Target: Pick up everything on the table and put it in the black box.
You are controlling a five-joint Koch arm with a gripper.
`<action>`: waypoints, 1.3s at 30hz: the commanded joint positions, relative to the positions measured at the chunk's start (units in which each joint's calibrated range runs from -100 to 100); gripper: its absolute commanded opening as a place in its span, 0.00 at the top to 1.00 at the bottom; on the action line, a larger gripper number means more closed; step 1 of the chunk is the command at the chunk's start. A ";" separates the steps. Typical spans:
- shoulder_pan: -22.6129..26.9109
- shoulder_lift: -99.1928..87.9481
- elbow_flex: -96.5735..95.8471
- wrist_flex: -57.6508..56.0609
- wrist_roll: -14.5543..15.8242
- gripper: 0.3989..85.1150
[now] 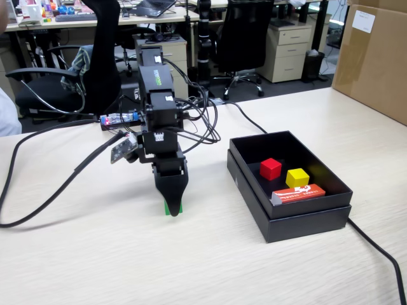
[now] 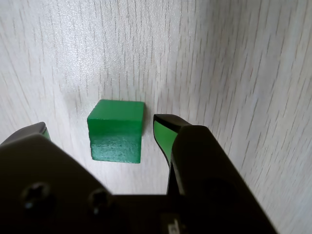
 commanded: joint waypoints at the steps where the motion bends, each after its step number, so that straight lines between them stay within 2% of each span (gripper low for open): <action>1: 0.00 -0.04 4.30 -1.57 -0.24 0.51; 4: 0.00 1.45 5.11 -2.01 -0.24 0.55; 8: -0.10 2.60 5.56 -2.01 -0.59 0.76; 9: -0.15 2.14 5.56 -2.01 -0.59 0.87; 12: -0.20 -1.19 5.20 -2.01 -0.63 0.99; 16: 0.73 -11.63 2.66 -2.01 -0.73 0.99; 20: 5.32 -30.22 0.12 -2.01 -0.39 0.99; 25: 13.38 -42.15 1.48 -2.01 0.54 0.99; 31: 18.02 -31.37 14.72 -2.09 2.00 0.99; 33: 18.17 -27.47 17.35 -2.18 2.10 0.99; 36: 17.58 -11.29 22.88 -2.26 2.30 0.99; 39: 17.34 -6.47 23.06 -2.26 2.54 0.99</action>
